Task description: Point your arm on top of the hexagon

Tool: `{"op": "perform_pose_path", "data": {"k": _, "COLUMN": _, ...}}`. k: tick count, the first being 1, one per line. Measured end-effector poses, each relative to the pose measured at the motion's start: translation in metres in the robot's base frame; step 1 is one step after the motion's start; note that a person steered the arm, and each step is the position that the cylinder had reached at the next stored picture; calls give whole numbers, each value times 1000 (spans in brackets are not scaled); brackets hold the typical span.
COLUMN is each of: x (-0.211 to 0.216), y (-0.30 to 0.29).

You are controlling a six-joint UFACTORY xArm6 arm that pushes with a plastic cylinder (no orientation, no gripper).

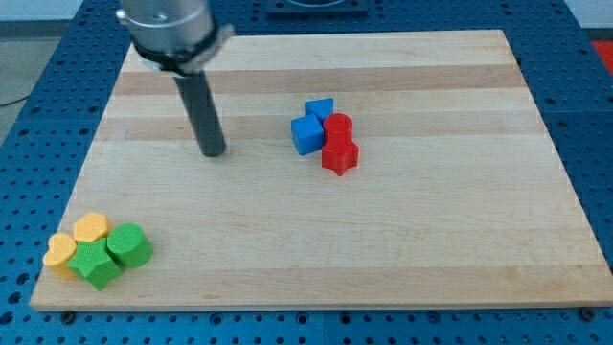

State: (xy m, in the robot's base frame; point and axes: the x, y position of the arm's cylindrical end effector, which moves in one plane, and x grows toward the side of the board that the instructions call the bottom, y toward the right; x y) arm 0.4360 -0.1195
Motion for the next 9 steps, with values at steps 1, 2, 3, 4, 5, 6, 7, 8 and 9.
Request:
{"op": "perform_pose_path", "data": {"k": 1, "x": 18, "y": 32}}
{"op": "perform_pose_path", "data": {"k": 2, "x": 49, "y": 68}}
{"op": "perform_pose_path", "data": {"k": 3, "x": 89, "y": 70}}
{"op": "perform_pose_path", "data": {"k": 4, "x": 139, "y": 65}}
{"op": "perform_pose_path", "data": {"k": 5, "x": 172, "y": 55}}
{"op": "perform_pose_path", "data": {"k": 6, "x": 174, "y": 54}}
{"op": "perform_pose_path", "data": {"k": 7, "x": 137, "y": 49}}
{"op": "perform_pose_path", "data": {"k": 8, "x": 76, "y": 38}}
{"op": "perform_pose_path", "data": {"k": 9, "x": 51, "y": -4}}
